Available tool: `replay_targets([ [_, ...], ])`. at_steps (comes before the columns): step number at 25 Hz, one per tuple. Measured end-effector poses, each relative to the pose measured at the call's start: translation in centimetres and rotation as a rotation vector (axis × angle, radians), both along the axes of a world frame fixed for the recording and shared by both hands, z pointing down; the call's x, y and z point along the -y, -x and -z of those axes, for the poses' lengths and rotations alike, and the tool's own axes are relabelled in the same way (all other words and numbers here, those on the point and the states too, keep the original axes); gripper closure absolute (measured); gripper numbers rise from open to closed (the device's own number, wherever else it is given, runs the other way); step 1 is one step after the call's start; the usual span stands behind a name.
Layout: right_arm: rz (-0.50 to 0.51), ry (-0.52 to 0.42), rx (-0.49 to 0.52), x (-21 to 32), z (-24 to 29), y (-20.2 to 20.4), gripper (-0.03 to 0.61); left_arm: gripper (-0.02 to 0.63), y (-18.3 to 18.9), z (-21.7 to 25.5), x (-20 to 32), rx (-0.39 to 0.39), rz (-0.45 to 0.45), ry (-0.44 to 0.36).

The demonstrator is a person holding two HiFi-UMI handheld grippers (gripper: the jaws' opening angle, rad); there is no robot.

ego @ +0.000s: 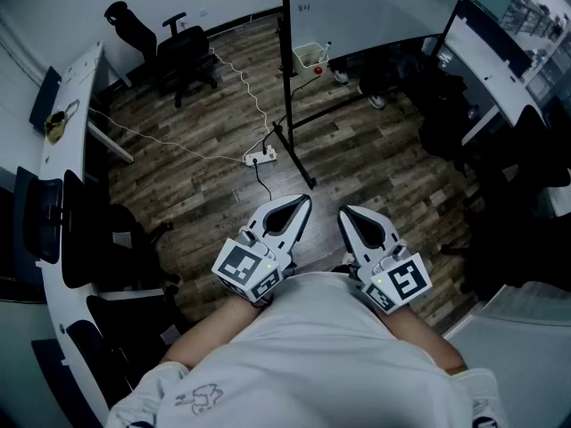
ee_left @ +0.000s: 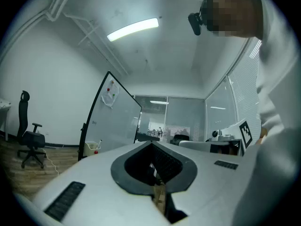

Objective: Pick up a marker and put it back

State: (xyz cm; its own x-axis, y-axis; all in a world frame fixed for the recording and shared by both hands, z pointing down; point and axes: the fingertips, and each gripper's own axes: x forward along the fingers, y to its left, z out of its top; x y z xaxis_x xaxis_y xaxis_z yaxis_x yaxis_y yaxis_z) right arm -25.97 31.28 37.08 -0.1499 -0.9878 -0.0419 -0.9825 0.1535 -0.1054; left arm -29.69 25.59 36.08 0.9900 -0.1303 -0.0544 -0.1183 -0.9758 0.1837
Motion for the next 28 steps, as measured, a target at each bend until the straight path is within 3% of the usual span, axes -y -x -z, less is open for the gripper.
replay_targets([
  [14, 0.003, -0.011, 0.008, 1.3, -0.4, -5.1, 0.568, 0.609, -5.0, -1.1, 1.9, 0.013, 0.003, 0.017],
  [28, 0.086, 0.023, 0.039, 3.0, -0.6, -17.8, 0.568, 0.609, -18.3, -2.6, 3.1, 0.057, 0.04, 0.094],
])
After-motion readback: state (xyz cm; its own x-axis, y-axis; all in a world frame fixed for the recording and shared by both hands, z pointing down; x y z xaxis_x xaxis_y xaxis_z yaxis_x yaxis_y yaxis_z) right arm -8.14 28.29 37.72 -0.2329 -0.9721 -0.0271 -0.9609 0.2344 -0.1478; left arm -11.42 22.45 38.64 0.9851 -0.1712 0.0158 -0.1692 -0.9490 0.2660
